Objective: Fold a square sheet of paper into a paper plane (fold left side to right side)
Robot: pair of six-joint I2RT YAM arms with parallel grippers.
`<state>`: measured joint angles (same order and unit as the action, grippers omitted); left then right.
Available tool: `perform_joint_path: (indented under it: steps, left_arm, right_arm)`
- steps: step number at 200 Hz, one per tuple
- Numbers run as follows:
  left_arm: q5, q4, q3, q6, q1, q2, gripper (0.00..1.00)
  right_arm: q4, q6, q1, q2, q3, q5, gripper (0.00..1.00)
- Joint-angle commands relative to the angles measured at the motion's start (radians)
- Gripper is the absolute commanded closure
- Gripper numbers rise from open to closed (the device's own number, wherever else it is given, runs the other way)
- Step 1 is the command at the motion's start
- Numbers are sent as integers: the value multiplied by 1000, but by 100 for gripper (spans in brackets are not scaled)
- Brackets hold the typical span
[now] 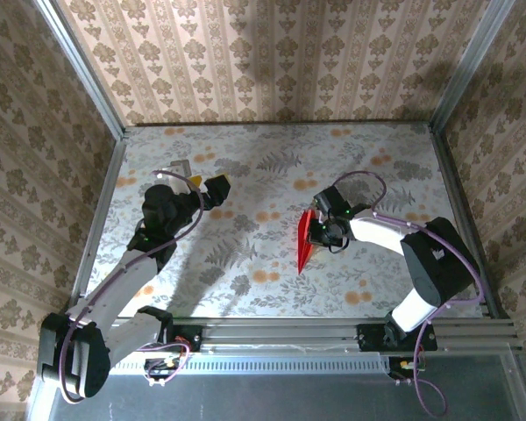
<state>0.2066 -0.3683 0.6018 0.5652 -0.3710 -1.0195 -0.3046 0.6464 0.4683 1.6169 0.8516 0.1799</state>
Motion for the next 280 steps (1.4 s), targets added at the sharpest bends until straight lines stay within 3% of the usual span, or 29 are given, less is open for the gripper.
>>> perform_joint_path:
  steps: [1,83,164,204,280]
  left_arm:
    - [16,-18,-4,5,10,9,1]
    - [20,-12,0,4,10,10,0]
    - [20,-8,-4,-1,14,18,0]
    - [17,-6,-5,2,15,19,0]
    - [16,-2,-6,-1,16,24,0]
  right_arm:
    - [-36,-25,-7,2,20,-24,89]
    - [-73,-34,-28,-27,8,-48,77]
    - [-169,-26,-38,-216,-4,-34,58]
    - [-107,61,-24,-281,-40,69,57]
    - [-99,89,42,-172,-24,41,56]
